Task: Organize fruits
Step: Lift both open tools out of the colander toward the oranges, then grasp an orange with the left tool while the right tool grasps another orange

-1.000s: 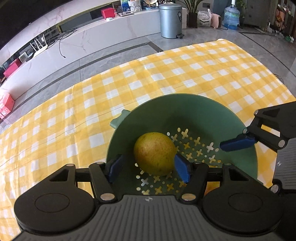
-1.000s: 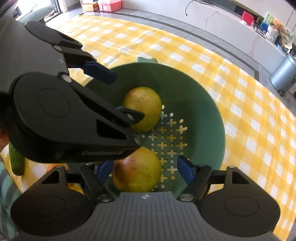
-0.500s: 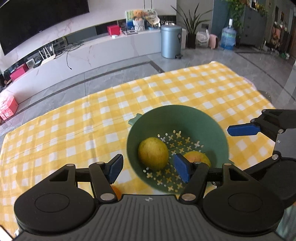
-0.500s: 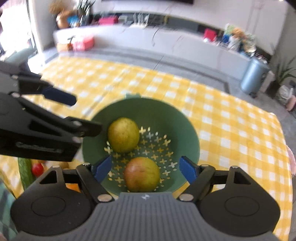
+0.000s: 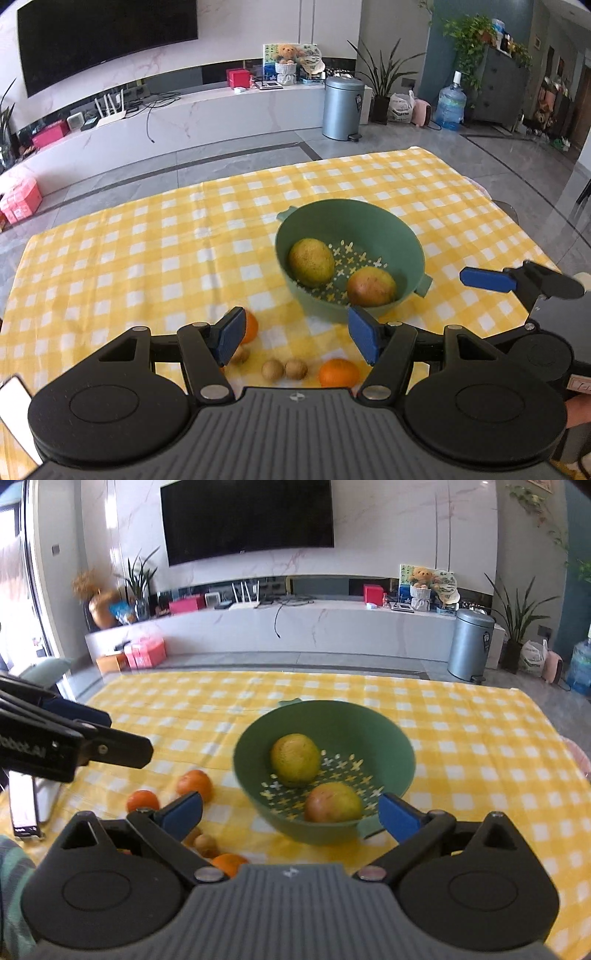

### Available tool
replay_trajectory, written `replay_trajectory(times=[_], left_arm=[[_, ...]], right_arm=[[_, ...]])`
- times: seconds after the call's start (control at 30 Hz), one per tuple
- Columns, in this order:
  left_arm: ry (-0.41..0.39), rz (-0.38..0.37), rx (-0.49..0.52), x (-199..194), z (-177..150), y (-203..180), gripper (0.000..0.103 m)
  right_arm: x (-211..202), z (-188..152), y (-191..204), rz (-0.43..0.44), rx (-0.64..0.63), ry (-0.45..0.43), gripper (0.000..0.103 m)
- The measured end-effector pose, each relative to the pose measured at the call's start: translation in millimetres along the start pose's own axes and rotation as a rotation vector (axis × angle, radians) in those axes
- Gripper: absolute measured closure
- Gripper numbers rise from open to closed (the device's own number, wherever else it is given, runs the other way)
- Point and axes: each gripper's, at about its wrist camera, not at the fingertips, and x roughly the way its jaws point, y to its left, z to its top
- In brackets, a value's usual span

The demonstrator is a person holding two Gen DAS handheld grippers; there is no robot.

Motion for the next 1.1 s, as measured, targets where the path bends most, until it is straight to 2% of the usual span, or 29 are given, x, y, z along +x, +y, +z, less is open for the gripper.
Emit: replay_trajectory(times=[0.13, 0.23, 0.43, 0.47, 0.5, 0.53, 0.6, 0.77, 0.83, 1.1], left_arm=[[-0.008, 0.011, 0.006, -11, -14, 9, 0.028], [-0.009, 0.011, 0.003, -14, -23, 18, 0.028], [0.053, 0.042, -0.006, -1, -36, 24, 0.028], [0.064, 0.038, 0.001, 2, -36, 23, 0.028], [0.071, 0.031, 0.003, 5, -38, 23, 0.028], [0.08, 0.024, 0.004, 8, -39, 22, 0.028], [0.094, 0.023, 0.009, 16, -41, 21, 0.029], [0.109, 0.024, 0.025, 38, -47, 24, 0.031], [0.118, 0.018, 0.01, 48, -48, 30, 0.031], [0.097, 0.035, 0.031, 82, -46, 44, 0.031]], right_arm=[[-7, -16, 9, 0.032, 0.033, -0.025, 0.005], [-5, -29, 14, 0.021, 0.029, -0.021, 0.005], [6, -43, 13, 0.037, 0.046, 0.023, 0.013], [10, -46, 13, 0.041, 0.052, 0.034, 0.013], [13, -47, 12, 0.048, 0.057, 0.045, 0.016], [17, -49, 12, 0.053, 0.06, 0.057, 0.024], [24, -53, 11, 0.064, 0.067, 0.08, 0.028], [37, -55, 11, 0.093, 0.073, 0.092, 0.03], [44, -55, 13, 0.108, 0.072, 0.101, 0.034], [75, -54, 21, 0.147, 0.057, 0.171, 0.034]])
